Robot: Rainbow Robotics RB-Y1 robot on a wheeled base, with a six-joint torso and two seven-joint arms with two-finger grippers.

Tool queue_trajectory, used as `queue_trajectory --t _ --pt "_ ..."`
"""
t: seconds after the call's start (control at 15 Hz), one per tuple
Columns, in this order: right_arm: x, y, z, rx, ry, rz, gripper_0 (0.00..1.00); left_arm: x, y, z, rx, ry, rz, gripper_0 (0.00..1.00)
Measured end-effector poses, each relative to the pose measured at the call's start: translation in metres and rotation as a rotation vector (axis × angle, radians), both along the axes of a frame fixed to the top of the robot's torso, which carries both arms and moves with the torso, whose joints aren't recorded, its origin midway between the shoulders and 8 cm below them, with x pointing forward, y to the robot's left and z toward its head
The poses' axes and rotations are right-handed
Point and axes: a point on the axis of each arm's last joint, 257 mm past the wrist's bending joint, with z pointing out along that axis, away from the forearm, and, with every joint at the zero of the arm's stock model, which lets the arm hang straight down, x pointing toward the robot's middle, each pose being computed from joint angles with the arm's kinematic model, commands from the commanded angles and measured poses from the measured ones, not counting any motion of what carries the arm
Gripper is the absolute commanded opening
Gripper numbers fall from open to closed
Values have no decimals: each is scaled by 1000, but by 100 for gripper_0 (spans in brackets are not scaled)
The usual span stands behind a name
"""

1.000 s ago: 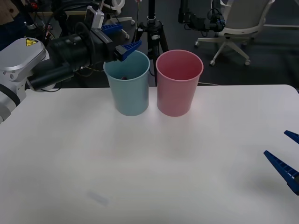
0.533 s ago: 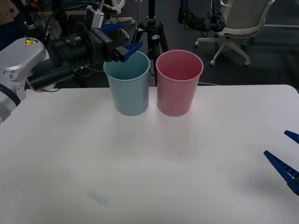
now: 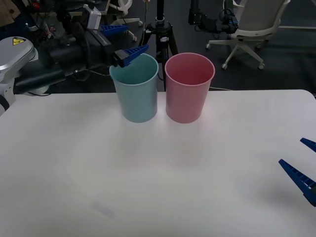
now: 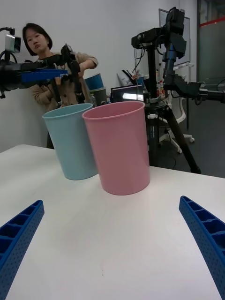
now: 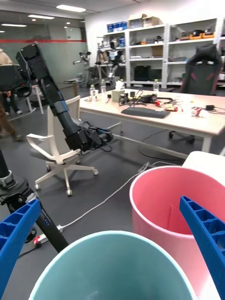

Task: Grasp the object on the table and drop it into the matching bin: aluminum can to the light blue bin, PET bottle to the pink bin.

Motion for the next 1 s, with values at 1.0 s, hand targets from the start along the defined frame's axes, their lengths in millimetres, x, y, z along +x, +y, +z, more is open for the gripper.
queue_trajectory --t 1.0 --pt "0 0 0 0 0 0 100 -110 96 -12 -18 29 -75 100"
